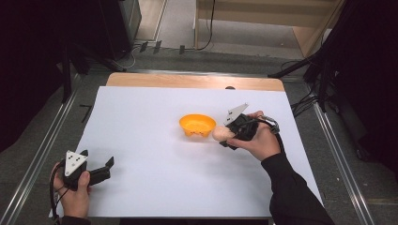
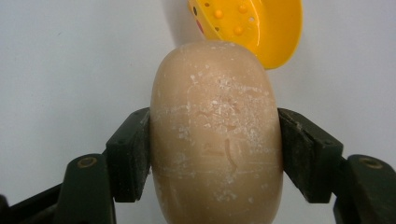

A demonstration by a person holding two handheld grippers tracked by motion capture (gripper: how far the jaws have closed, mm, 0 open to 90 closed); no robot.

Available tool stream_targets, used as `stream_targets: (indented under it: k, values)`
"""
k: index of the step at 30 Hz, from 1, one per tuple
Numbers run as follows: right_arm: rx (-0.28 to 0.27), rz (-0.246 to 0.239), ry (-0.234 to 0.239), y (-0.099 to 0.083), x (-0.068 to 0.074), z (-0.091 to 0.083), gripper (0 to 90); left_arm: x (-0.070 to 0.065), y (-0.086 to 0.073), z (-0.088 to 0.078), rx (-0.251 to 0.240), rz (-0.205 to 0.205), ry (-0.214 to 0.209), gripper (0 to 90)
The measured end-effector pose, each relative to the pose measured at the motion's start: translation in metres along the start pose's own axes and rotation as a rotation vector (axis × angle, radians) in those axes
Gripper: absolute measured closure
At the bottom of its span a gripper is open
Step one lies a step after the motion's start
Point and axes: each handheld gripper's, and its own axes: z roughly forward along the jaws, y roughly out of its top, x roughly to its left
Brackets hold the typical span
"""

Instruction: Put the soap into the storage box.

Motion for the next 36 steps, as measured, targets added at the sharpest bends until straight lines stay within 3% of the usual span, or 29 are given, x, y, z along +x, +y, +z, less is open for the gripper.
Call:
stream_targets:
  k: [14, 27, 36]
  values:
    - [0.014, -0.042, 0.012, 0.017, -0.006, 0.004, 32.9, 0.000, -0.001, -0.002, -0.011, 0.005, -0.017, 5.5]
    - [-0.007, -0.077, 0.022, 0.030, -0.013, -0.001, 32.9, -0.001, -0.001, -0.002, -0.013, 0.016, -0.021, 5.5]
    - [-0.001, -0.112, 0.018, 0.039, -0.019, 0.009, 32.9, -0.001, -0.001, -0.001, -0.009, 0.018, -0.024, 5.5]
